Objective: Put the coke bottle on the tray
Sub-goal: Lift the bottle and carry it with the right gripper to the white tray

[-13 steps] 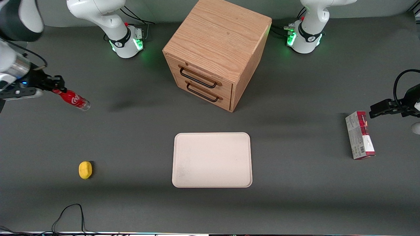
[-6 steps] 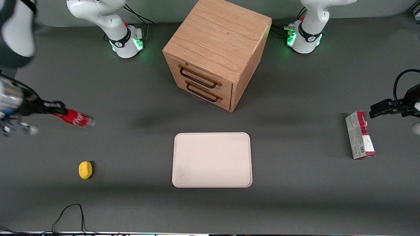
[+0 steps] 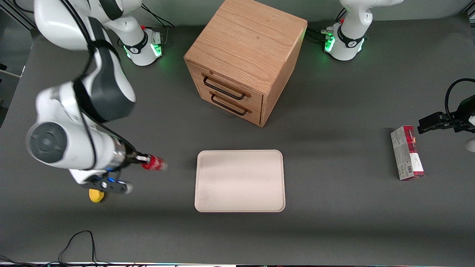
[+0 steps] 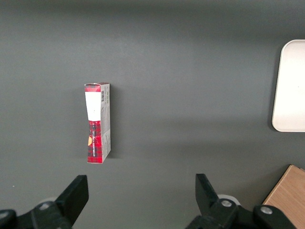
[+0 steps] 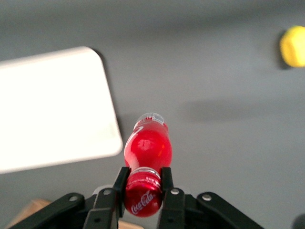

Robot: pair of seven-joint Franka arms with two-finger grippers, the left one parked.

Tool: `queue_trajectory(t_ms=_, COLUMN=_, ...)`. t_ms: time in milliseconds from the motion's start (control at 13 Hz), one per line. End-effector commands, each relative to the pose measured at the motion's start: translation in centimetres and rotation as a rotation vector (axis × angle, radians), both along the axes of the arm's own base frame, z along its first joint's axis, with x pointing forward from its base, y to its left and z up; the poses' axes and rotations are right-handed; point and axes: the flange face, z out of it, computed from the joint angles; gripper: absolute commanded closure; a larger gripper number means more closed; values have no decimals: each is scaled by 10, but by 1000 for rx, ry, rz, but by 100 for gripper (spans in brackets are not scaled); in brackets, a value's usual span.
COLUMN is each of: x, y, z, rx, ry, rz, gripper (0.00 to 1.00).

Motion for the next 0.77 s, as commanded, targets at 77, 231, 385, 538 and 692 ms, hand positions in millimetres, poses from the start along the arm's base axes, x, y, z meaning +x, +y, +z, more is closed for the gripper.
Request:
queue_trajectory(t_ms=77, x=20, y=35, z=-18, rx=77, ry=-95, rz=-81, gripper=100)
queue_trajectory(t_ms=231, x=23, y=53, z=-35, rx=68, ry=-123, rz=-99, gripper=100)
queue_trajectory(t_ms=385, x=25, y=70, z=-54, rx=56, ry=-156, rz=-88, gripper=100)
queue_trajectory(t_ms=538, x=29, y=81, z=-73, rx=55, ry=-179, rz=-86, gripper=100)
queue_trajectory(t_ms=692, x=30, y=91, z=-87, rx=38, ry=-206, rz=-80, gripper=100)
